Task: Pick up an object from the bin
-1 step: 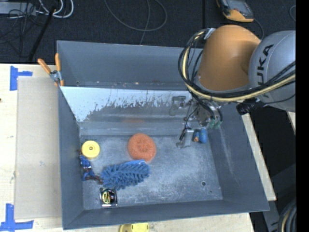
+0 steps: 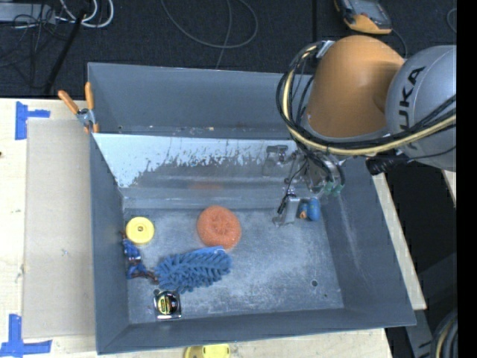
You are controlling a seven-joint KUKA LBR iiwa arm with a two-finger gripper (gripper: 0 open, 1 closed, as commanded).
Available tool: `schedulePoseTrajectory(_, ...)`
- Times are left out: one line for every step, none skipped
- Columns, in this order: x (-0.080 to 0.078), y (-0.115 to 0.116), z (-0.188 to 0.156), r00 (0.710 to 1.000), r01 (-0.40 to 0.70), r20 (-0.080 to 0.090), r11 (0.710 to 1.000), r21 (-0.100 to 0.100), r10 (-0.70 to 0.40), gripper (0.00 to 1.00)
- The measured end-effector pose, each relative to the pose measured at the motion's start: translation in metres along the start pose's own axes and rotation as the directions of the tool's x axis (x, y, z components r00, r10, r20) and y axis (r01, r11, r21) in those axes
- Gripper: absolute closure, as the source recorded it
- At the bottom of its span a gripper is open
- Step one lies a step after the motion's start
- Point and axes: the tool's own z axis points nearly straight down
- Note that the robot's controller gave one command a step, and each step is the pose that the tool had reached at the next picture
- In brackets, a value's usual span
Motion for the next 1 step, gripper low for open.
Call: schedulePoseTrajectory(0.0023,0.0462,0.0742,0.999,0.042,0.003,0.999,0.000,-0.042,0.00)
